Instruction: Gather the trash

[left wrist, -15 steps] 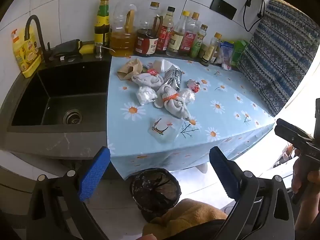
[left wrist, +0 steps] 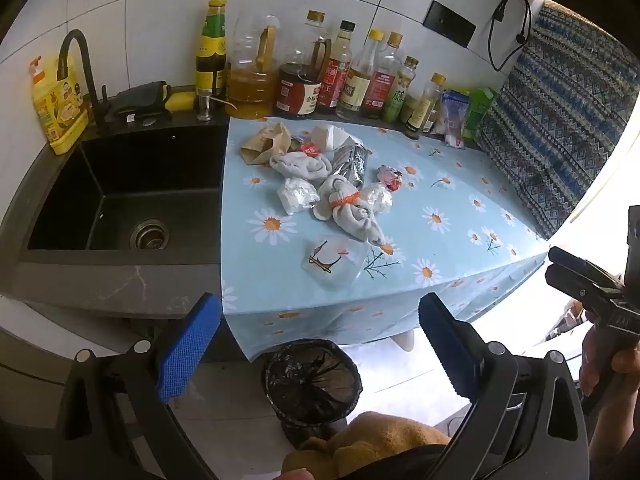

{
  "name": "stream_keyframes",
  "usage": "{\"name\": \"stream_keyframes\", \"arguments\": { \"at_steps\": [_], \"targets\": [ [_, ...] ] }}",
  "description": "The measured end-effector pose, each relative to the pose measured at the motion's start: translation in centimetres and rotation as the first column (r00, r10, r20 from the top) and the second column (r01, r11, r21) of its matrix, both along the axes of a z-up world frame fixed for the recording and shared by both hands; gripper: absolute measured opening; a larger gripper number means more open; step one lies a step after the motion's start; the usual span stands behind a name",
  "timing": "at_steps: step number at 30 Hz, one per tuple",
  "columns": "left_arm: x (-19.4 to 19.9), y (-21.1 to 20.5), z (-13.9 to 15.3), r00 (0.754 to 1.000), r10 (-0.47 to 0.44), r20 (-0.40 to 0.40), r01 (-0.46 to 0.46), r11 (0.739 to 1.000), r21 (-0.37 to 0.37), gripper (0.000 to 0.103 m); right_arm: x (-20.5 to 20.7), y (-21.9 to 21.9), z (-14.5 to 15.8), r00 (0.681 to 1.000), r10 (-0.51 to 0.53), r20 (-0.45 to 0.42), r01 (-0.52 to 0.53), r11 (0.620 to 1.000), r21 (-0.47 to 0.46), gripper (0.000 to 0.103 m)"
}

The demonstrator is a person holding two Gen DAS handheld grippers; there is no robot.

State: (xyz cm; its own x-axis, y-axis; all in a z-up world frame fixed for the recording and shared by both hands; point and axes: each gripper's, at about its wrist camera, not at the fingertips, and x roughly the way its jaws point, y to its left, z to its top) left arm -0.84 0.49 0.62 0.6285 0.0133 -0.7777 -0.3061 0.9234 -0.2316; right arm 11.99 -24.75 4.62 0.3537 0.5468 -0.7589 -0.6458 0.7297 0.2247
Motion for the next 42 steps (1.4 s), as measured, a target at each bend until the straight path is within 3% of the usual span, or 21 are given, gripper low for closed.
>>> {"name": "stream_keyframes", "arguments": {
  "at_steps": [27,42],
  "targets": [
    [-0.7,-0.5,0.9,1.000,-0.011,0.023,0.011,1.000,-0.002,0.096,-3.1,-0.7,0.9,1.000,-0.002,0.018,0.002,1.000,0.005,0.098],
    [0.1,0.1,0.9,1.000,-0.016,0.009,0.016,1.000,-0.013,0.096,-2.5,0.2,1.2,1.000,-0.015,0.010,0.014,1.000,0.017,0.098]
  ]
}}
